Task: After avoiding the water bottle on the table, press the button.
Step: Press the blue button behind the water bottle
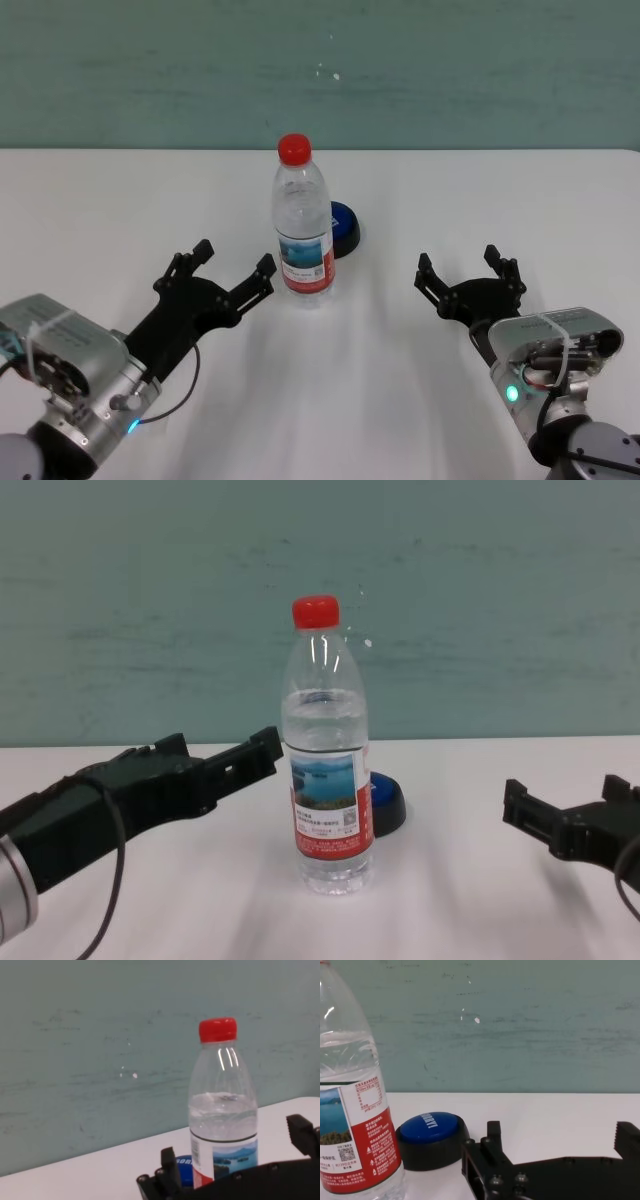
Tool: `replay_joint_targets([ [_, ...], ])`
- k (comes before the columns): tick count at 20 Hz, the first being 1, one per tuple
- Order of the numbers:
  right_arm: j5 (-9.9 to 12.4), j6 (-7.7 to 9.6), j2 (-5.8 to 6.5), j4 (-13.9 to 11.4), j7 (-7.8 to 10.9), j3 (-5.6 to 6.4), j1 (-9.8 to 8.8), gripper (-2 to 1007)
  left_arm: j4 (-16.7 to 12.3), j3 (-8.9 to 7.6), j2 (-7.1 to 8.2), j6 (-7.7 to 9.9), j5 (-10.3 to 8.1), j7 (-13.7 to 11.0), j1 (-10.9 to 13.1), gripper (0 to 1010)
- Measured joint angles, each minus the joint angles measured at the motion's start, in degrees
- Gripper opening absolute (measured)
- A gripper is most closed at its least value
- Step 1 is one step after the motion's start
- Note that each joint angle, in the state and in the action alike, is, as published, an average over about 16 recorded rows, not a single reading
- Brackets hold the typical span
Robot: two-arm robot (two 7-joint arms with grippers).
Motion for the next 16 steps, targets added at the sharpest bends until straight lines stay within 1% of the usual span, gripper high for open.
replay_joint_targets([
  [16, 0.00, 0.00, 0.00, 0.00, 0.00, 0.00, 0.00, 1004, -0.36, -0.24, 0.12, -0.14, -0.09, 0.09, 0.30, 1010],
])
